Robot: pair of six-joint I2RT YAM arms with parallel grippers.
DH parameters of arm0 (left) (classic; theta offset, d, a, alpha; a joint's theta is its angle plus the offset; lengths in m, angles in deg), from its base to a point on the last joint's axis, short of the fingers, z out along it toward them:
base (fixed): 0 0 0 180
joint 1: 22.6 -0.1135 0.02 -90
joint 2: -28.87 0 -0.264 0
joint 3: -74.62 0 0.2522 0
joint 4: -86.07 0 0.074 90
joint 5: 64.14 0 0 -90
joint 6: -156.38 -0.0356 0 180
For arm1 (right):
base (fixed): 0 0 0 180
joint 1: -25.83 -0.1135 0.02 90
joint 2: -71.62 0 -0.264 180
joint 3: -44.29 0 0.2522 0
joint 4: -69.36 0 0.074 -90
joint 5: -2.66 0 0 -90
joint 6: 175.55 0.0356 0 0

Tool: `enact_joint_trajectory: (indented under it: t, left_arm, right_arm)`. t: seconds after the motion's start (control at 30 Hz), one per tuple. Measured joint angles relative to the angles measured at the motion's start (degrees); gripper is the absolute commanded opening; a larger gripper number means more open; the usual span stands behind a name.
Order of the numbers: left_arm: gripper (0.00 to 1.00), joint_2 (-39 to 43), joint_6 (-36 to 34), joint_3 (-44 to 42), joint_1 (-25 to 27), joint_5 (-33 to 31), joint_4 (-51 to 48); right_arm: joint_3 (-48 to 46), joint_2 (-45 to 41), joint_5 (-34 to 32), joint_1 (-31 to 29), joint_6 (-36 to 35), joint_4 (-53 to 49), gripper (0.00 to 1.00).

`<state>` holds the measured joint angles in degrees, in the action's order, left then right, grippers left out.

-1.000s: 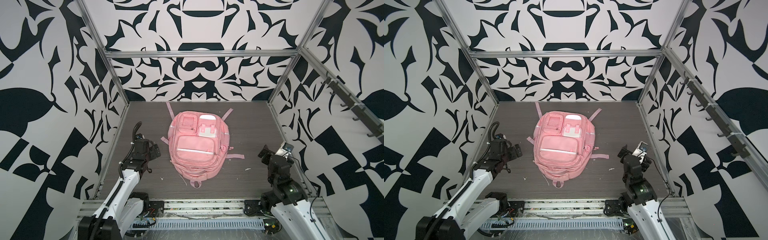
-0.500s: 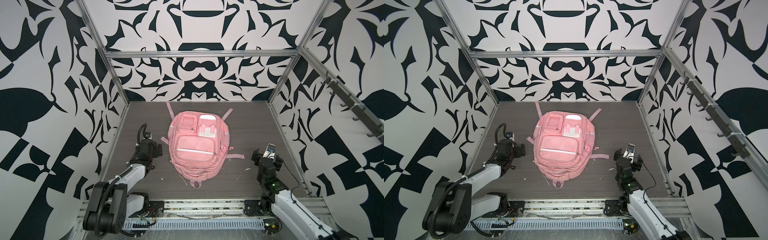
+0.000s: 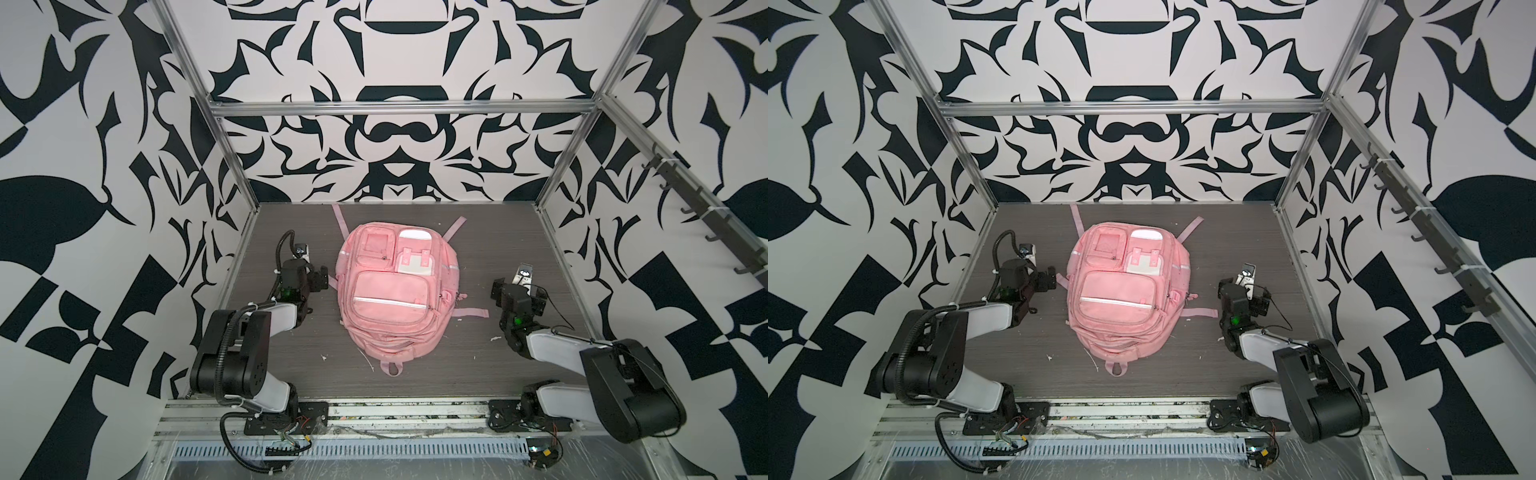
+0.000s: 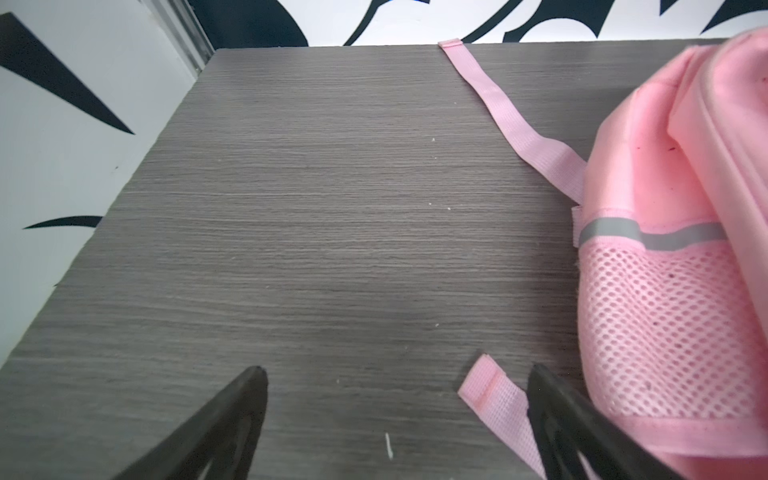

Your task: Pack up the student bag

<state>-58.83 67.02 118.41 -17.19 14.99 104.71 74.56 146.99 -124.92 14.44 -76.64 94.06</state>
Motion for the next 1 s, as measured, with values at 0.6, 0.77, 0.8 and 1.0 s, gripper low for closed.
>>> enact_joint_trajectory:
  t: [0.6,0.77,0.8,1.0]
  left_arm:
    - [0.99,-0.1,-0.3,-5.3,-4.5,11.1,10.2]
    - [0.99,-0.2,-0.3,-6.4,-4.4,11.4,13.0]
    - [0.99,-0.3,-0.3,-6.8,-4.4,11.5,13.6]
    - [0.99,-0.9,-0.3,-7.1,-4.4,11.8,14.7]
  right_arm:
    - [0.8,14.4,17.0,7.0,-3.7,12.9,1.0]
    - [1.0,14.3,18.7,6.9,-4.4,13.7,1.0]
    - [1.1,14.3,19.3,6.9,-4.7,13.7,1.0]
    - [2.0,14.3,23.2,6.9,-6.4,13.0,1.0]
